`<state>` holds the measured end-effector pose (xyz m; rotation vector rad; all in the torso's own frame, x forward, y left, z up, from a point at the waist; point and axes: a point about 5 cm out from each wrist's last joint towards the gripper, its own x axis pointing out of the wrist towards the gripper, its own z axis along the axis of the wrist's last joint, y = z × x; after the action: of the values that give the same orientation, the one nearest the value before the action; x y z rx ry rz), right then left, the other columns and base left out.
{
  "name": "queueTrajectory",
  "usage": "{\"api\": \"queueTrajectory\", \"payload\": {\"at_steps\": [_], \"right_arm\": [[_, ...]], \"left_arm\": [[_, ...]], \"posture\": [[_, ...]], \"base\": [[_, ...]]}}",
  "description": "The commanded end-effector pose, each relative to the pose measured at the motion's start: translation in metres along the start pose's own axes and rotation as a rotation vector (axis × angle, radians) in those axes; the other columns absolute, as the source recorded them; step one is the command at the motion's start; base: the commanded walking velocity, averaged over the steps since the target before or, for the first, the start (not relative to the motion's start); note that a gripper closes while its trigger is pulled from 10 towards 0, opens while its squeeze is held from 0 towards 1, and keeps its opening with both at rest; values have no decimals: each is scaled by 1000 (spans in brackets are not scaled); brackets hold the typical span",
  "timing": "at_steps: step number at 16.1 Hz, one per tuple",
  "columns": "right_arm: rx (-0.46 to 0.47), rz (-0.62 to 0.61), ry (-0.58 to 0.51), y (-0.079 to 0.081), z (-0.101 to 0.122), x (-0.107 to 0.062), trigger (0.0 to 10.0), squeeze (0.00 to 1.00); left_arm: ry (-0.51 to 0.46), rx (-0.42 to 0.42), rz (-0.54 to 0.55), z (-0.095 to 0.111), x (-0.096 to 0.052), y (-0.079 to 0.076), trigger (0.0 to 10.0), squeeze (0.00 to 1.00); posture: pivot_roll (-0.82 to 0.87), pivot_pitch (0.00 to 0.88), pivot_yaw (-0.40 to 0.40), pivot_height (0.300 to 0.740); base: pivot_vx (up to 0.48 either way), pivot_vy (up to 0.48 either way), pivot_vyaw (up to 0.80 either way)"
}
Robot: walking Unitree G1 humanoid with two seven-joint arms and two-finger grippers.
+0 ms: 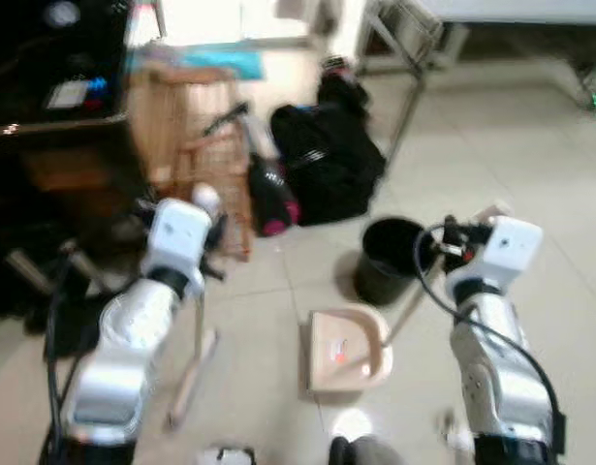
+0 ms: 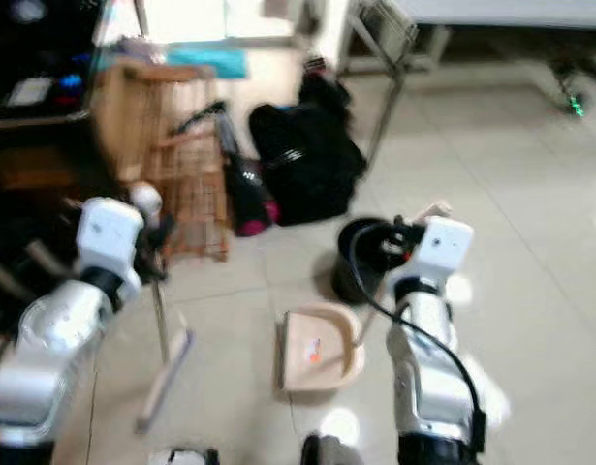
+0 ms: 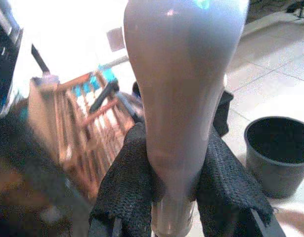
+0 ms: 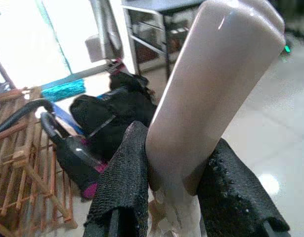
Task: Sweep floor
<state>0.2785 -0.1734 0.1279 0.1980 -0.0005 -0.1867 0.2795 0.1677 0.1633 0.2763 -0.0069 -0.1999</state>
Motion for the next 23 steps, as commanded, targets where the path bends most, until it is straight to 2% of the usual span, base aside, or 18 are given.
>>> {"api": "queueTrajectory", "payload": {"at_steps": [1, 4, 6, 8, 11, 13, 15, 17, 18, 23], "right_arm": [[2, -19, -39, -2, 10, -7, 10000, 0], [-31, -15, -67, 0, 22, -14, 10000, 0], [-22, -21, -69, 3, 25, -11, 10000, 0], [-9, -31, -52, 6, 27, -5, 10000, 0], [-27, 10, -36, 13, 24, -2, 10000, 0], [-31, 9, -30, 13, 24, -3, 10000, 0], [-64, 11, -48, 11, 29, -5, 10000, 0], [-58, -4, -49, 7, 30, -4, 10000, 0], [-49, -13, -41, 6, 28, -4, 10000, 0], [-32, -58, -37, -4, 28, -3, 10000, 0]], "left_arm": [[-40, -12, -27, 7, 4, -2, 10000, 0], [-23, -76, -7, -5, 2, -1, 10000, 0], [-7, -69, 5, -9, -1, 2, 10000, 0], [14, -35, 46, -9, -14, 7, 10000, 0], [15, -30, 64, -10, -22, 10, 10000, 0], [11, 5, 57, -7, -22, 10, 10000, 0], [-13, -20, 36, -2, -17, 7, 10000, 0], [-30, -3, 17, 2, -12, 4, 10000, 0], [-44, -3, 24, 5, -9, 6, 10000, 0], [-42, -41, 35, 7, -5, 3, 10000, 0]], "posture": [[139, 139, 27, 740], [109, 139, 7, 740], [121, 161, -16, 740], [175, 181, -60, 740], [199, 178, -71, 740], [189, 168, -55, 740], [158, 156, -44, 740], [164, 170, -48, 740], [157, 150, -48, 740], [159, 141, -36, 740]], "base": [[0, 0, -800], [0, 0, -800], [0, 0, -800], [0, 0, -800], [0, 0, -800], [0, 0, -800], [0, 0, -800], [0, 0, -800], [0, 0, -800], [0, 0, -800]]}}
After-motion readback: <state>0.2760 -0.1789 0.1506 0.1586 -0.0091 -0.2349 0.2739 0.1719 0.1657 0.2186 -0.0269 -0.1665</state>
